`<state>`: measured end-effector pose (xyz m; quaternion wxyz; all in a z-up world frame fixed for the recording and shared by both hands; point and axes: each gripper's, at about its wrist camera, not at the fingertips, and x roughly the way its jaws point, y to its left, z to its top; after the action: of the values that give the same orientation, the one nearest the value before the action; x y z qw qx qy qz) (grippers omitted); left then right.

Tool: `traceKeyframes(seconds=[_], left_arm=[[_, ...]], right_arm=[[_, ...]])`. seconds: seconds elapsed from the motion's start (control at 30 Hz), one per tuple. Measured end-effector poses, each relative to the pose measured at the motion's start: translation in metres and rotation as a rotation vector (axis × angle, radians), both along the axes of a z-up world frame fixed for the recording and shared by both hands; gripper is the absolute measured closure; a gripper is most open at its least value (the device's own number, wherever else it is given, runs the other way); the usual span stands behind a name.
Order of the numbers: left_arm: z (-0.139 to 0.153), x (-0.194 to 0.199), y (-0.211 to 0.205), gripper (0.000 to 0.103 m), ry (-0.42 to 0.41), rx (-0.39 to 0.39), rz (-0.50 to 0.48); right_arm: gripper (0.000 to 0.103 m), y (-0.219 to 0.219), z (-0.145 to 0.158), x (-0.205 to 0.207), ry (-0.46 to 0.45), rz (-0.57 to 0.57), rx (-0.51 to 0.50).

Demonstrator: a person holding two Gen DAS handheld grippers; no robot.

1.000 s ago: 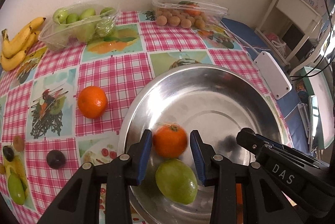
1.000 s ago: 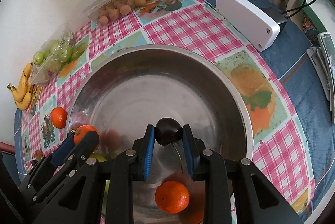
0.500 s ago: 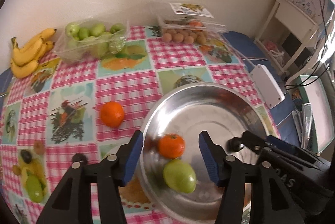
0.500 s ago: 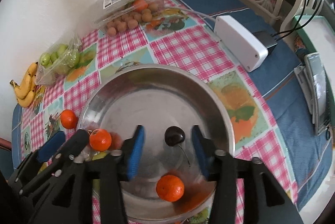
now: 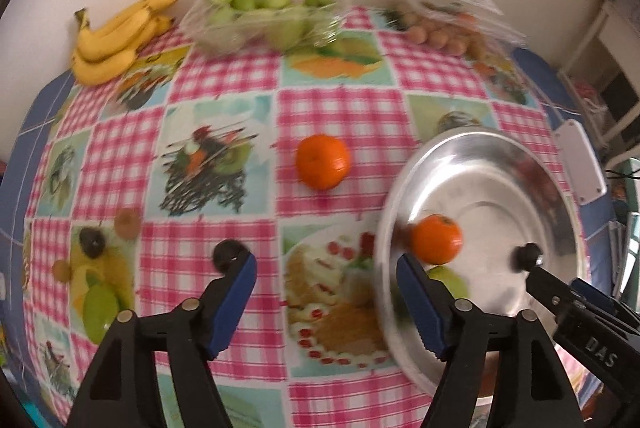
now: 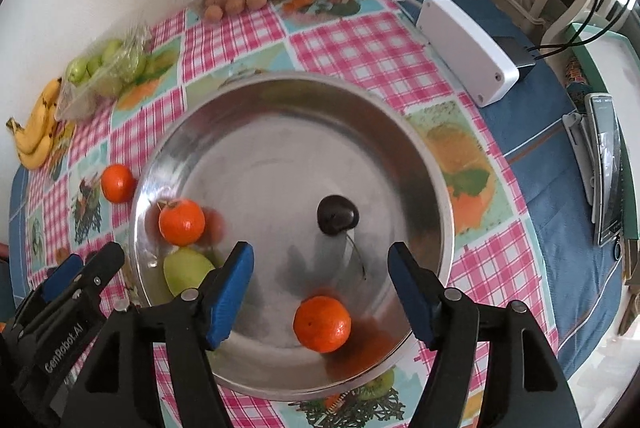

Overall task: Organize fruits
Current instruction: 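Withdraw both grippers from the bowl back over the remaining fruit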

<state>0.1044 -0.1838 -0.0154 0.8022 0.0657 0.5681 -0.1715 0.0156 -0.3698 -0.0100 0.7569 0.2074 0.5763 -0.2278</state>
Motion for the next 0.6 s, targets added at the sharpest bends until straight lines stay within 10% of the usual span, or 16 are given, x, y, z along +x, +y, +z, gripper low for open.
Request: traceKeyframes(seconds=[0.3, 0.6], left_arm=[[-0.011, 0.002, 0.008, 0.0, 0.003, 0.046, 0.038], [-0.014, 0.004, 0.012, 0.0, -0.004, 0.072, 0.048]], right_arm=[[0.016, 0.007, -0.005, 0.005, 0.024, 0.036, -0.005], [0.003, 0.01, -0.007, 0.009, 0.023, 0.064, -0.008]])
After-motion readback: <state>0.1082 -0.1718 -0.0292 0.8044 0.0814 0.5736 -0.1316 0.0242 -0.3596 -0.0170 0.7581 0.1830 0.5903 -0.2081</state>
